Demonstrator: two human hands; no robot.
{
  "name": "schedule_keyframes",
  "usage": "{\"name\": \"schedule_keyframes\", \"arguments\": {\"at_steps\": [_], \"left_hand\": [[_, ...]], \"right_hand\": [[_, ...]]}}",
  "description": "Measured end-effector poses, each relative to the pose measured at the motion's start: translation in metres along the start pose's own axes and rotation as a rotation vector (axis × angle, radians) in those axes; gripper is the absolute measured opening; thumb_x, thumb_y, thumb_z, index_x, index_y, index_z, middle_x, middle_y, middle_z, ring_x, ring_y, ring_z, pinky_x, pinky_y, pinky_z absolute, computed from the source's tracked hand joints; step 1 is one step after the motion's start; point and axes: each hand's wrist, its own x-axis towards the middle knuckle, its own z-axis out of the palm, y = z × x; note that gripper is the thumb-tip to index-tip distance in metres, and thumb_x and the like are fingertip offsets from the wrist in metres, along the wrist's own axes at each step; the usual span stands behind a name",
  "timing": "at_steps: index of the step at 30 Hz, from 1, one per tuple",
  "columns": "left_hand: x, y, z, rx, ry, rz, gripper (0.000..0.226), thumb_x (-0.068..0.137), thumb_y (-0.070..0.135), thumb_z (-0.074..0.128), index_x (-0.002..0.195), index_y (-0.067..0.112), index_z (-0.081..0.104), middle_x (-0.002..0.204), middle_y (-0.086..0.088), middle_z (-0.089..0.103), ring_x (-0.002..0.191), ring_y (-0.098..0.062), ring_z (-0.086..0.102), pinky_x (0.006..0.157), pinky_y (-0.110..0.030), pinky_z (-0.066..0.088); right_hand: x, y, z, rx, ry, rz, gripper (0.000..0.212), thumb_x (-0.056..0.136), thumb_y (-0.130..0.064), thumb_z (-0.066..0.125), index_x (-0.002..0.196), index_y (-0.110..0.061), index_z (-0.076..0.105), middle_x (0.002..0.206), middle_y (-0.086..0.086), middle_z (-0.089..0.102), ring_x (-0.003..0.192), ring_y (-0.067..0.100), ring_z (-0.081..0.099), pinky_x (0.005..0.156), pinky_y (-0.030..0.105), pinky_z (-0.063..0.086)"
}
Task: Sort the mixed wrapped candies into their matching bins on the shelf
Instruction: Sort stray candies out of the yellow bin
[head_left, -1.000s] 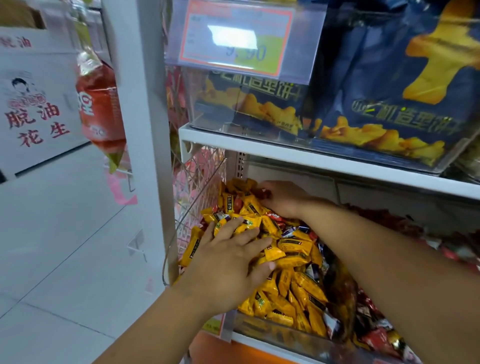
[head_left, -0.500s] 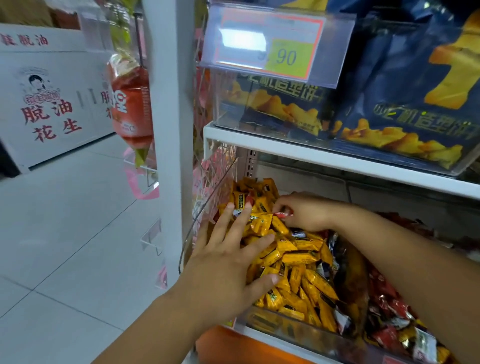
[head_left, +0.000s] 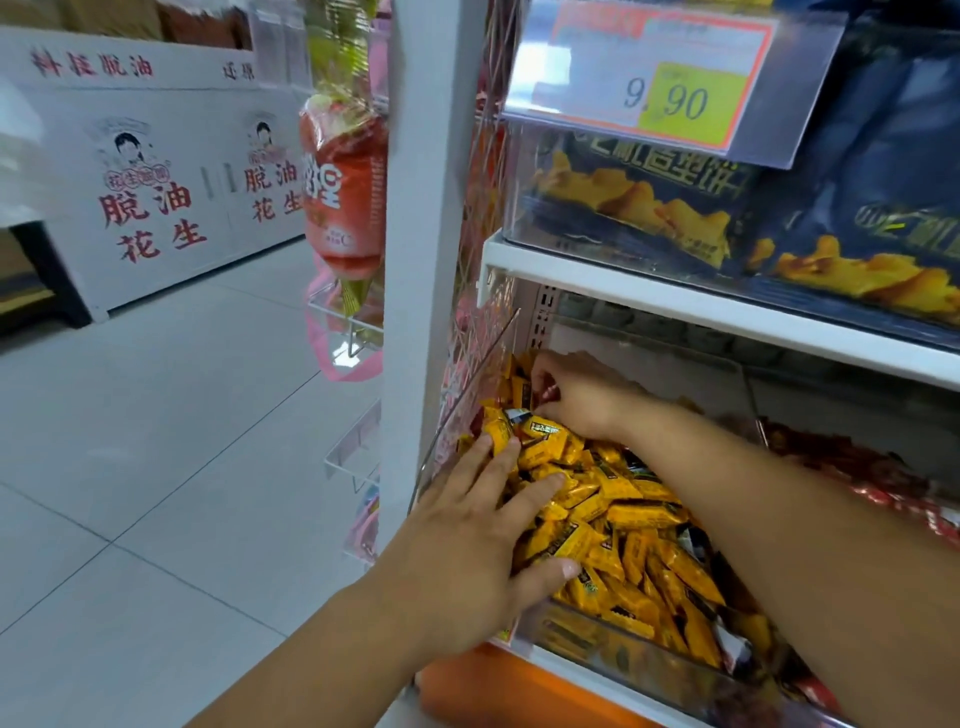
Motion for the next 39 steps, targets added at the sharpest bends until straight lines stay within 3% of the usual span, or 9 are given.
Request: {"name": "schedule_keyframes", "arguments": {"at_steps": [3,7,12,15,19,23,27,34,39], "left_hand": [[-0.002,-0.002,0.002,0.009,0.001,0.012,0.084,0.068,0.082,-0.003,0.146,0.052,-0.011,0.159,0.013,-0.021,0.142,-0.010,-0.029,0.121,-0.043,-0.002],[0.000,-0.001,-0.001,-0.009,0.015,0.004,0.082,0.075,0.085,0.015,0.146,0.052,-0.011,0.157,0.010,-0.026,0.143,-0.011,-0.026,0.121,-0.042,-0.001],[0.016,0.011,-0.010,-0.108,0.040,-0.157,0.094,0.079,0.080,0.039,0.152,0.038,-0.002,0.158,-0.007,-0.027,0.148,-0.025,-0.012,0.119,-0.041,0.009],[0.028,0.014,-0.014,-0.088,-0.008,-0.207,0.098,0.077,0.081,0.042,0.153,0.030,0.009,0.160,-0.012,-0.014,0.148,-0.031,0.003,0.116,-0.044,0.020],[0.038,0.019,-0.011,-0.050,-0.077,-0.141,0.099,0.077,0.083,0.040,0.153,0.032,0.005,0.162,-0.007,-0.002,0.148,-0.031,0.004,0.118,-0.052,0.005],[0.036,0.028,-0.003,-0.053,-0.127,-0.039,0.083,0.082,0.080,0.032,0.148,0.048,-0.007,0.163,0.003,0.003,0.149,-0.027,0.002,0.112,-0.063,-0.012],[0.030,0.027,-0.002,-0.041,-0.147,-0.012,0.072,0.087,0.077,0.025,0.145,0.054,-0.010,0.162,0.005,-0.004,0.149,-0.026,-0.003,0.113,-0.061,-0.011],[0.024,0.026,-0.003,-0.060,-0.140,0.013,0.065,0.090,0.073,0.024,0.147,0.054,-0.001,0.162,0.006,-0.001,0.149,-0.024,-0.006,0.114,-0.056,-0.013],[0.019,0.023,0.000,-0.052,-0.128,0.030,0.067,0.089,0.075,0.023,0.147,0.054,-0.005,0.162,0.009,-0.004,0.149,-0.023,-0.007,0.113,-0.054,-0.013]], "right_hand": [[-0.005,-0.002,-0.011,0.102,-0.019,0.024,0.030,0.096,-0.026,0.056,0.126,-0.023,0.051,0.123,0.003,0.057,0.103,0.019,0.055,0.080,0.029,0.042],[-0.014,-0.014,-0.028,0.162,-0.052,-0.044,0.027,0.101,-0.027,0.047,0.126,-0.024,0.055,0.118,-0.001,0.059,0.095,0.017,0.060,0.082,0.033,0.050],[-0.010,-0.037,-0.009,0.024,-0.232,-0.158,0.038,0.097,-0.012,0.050,0.134,-0.018,0.055,0.134,0.004,0.055,0.119,0.019,0.052,0.091,0.021,0.038],[-0.012,-0.028,-0.016,-0.088,-0.301,-0.098,0.034,0.098,-0.016,0.051,0.132,-0.017,0.056,0.132,0.004,0.055,0.111,0.017,0.051,0.082,0.020,0.034],[-0.030,0.004,-0.039,-0.126,-0.385,-0.021,0.027,0.098,-0.016,0.053,0.122,-0.023,0.062,0.127,-0.002,0.058,0.104,0.013,0.052,0.085,0.024,0.039],[-0.044,0.018,-0.056,-0.035,-0.242,0.020,0.027,0.098,-0.016,0.052,0.120,-0.028,0.061,0.117,-0.007,0.058,0.103,0.013,0.057,0.082,0.023,0.043],[-0.031,-0.013,-0.047,0.043,-0.102,-0.082,0.012,0.096,-0.027,0.055,0.106,-0.027,0.061,0.102,-0.010,0.056,0.095,0.011,0.055,0.074,0.019,0.042],[-0.011,-0.039,-0.005,-0.255,-0.312,-0.123,0.051,0.090,-0.026,0.066,0.139,-0.021,0.051,0.139,0.002,0.053,0.125,0.020,0.049,0.091,0.023,0.037],[-0.015,-0.025,-0.007,-0.167,-0.228,-0.102,0.042,0.090,-0.026,0.065,0.132,-0.024,0.057,0.135,0.001,0.056,0.120,0.019,0.051,0.096,0.029,0.042]]}}
